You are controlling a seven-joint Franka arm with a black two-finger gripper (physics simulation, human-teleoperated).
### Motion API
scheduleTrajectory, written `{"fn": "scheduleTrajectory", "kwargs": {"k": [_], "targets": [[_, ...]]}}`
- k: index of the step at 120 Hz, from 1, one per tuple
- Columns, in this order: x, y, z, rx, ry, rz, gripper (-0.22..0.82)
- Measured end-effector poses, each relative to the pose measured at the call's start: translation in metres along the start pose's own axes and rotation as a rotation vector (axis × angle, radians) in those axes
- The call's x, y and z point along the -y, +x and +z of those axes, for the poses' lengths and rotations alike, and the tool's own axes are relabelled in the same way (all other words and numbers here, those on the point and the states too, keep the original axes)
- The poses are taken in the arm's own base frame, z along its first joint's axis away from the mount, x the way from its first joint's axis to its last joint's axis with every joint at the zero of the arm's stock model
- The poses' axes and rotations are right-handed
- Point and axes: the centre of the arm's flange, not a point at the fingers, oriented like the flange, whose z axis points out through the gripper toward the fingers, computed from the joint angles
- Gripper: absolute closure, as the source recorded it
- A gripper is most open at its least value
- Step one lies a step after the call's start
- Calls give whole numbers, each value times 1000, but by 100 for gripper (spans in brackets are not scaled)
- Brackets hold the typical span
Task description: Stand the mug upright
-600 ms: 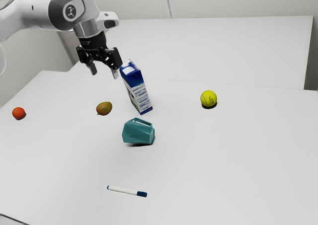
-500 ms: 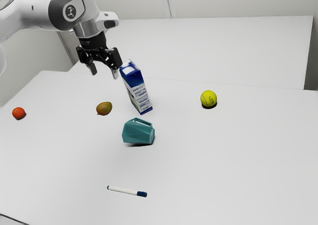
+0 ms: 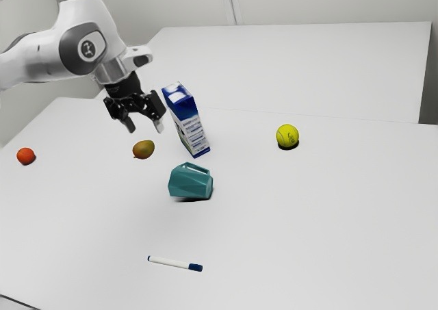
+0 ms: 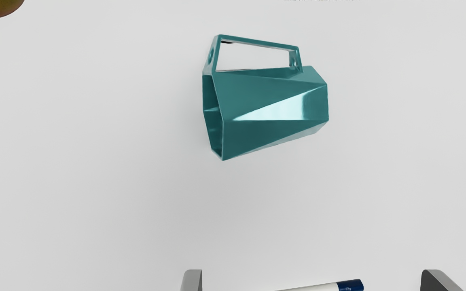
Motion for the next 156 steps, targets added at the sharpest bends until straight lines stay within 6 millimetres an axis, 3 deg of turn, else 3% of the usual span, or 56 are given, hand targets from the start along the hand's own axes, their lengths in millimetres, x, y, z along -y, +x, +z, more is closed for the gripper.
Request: {"fn": "scheduleTrajectory", "kwargs": {"k": [48,90,120,156], "targets": [[53,-2,72,-68,-216,-70,2],[101,6,120,-130,-353,-114,2],[92,14,158,-170,-461,-73,2],[102,11,195,-247,-601,-86,2]]}}
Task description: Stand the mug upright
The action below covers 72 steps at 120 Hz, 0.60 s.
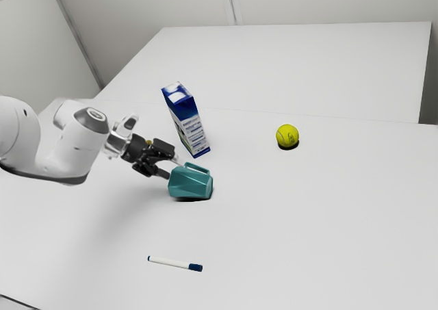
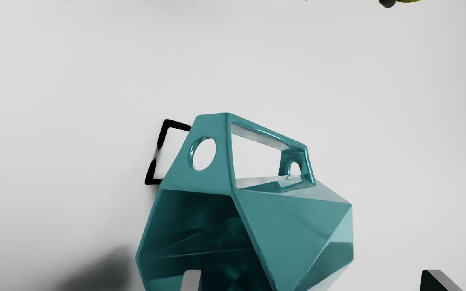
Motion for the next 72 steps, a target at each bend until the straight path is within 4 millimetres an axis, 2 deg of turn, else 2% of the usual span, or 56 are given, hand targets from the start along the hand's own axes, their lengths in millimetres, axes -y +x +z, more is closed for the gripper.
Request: {"fn": "scheduleTrajectory", "kwargs": {"k": [47,57,72], "targets": [[11,-13,24,-100,-160,73,3],[12,-14,27,-105,-173,102,10],[11,-14,29,-115,-185,144,28]]}}
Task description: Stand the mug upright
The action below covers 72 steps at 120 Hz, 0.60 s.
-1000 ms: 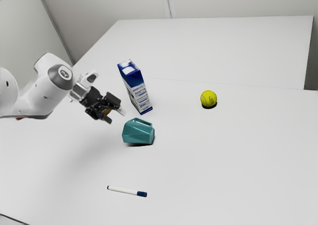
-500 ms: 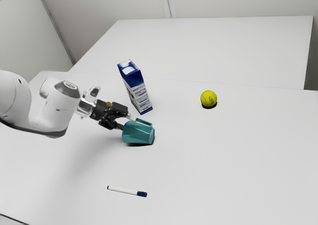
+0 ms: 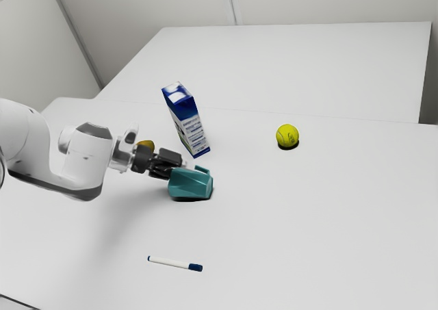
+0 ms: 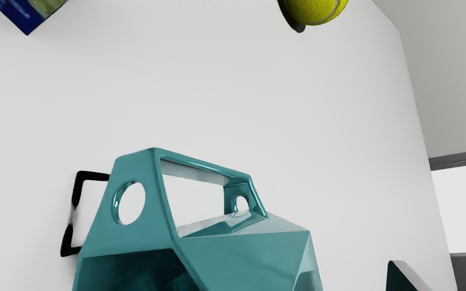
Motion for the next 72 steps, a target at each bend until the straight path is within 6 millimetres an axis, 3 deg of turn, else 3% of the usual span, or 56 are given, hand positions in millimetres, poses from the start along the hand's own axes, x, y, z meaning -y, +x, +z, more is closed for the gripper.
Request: {"fn": "scheduleTrajectory", "kwargs": {"k": [30,53,72], "targets": [[-4,1,0,-7,-9,79,64],[-11,2,-6,-17,-7,131,73],[-30,3,-15,-32,-6,185,76]]}}
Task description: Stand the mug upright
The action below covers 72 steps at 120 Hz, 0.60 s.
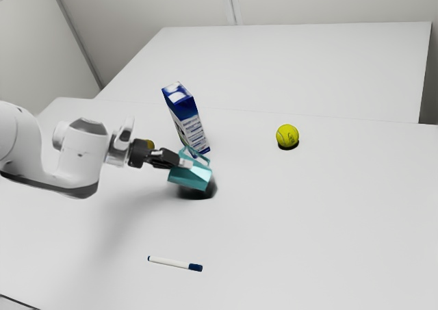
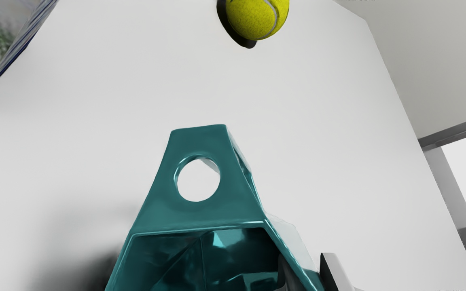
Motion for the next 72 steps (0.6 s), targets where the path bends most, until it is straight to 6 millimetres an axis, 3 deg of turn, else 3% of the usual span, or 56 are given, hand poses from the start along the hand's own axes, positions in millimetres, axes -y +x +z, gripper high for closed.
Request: {"fn": "scheduleTrajectory", "kwargs": {"k": [21,43,72], "targets": [[-35,16,-10,41,24,107,77],[-65,33,-17,246,141,244,78],[-91,49,-23,491,366,345,79]]}}
